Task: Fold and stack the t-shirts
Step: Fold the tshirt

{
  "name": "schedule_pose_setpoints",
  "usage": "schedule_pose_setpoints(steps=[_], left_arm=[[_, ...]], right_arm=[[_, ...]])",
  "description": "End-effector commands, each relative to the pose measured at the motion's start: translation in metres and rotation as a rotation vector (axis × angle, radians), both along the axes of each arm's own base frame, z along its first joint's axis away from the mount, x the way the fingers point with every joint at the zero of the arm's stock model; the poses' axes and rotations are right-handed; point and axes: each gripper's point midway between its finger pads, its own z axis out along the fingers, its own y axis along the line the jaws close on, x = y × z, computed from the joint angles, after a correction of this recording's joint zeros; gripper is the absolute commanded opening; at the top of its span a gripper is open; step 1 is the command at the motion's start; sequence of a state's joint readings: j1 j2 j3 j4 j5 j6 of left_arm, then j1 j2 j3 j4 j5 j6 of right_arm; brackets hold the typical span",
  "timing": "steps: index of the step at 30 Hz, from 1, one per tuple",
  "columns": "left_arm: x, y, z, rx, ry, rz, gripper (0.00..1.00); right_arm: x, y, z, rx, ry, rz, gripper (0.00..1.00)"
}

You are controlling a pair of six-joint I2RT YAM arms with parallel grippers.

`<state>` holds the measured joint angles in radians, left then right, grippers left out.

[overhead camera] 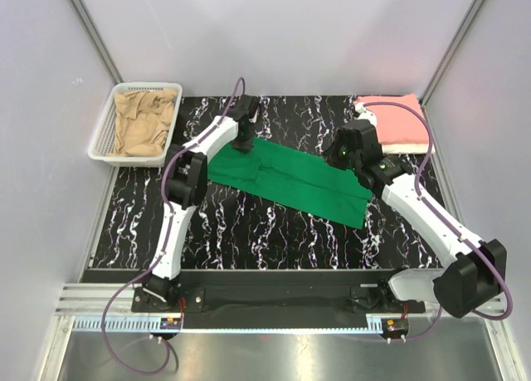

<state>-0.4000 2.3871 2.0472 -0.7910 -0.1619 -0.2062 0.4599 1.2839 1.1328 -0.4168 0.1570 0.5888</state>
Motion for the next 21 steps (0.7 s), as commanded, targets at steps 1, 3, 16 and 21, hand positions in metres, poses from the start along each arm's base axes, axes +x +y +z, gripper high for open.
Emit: schedule_pose_setpoints(steps=[1, 3, 16, 21], left_arm=[[0.07, -0.041, 0.056, -0.135, -0.221, -0.058, 0.23], [0.087, -0.065, 0.07, -0.25, -0.272, -0.082, 0.24], [-0.012, -0.138, 0.232, -0.751, -0.451, -0.261, 0.24], [-0.081, -0.188, 0.168, -0.729, -0.276, -0.343, 0.08]], right_arm=[[0.015, -0.005, 0.027, 0.031, -0.118, -0.068, 0.08], [0.02, -0.005, 0.025, 0.014, -0.118, -0.067, 0.08], [-0.008, -0.013, 0.06, 0.09, -0.159, -0.058, 0.07], [-0.028, -0.02, 0.079, 0.118, -0.18, -0.049, 0.07]])
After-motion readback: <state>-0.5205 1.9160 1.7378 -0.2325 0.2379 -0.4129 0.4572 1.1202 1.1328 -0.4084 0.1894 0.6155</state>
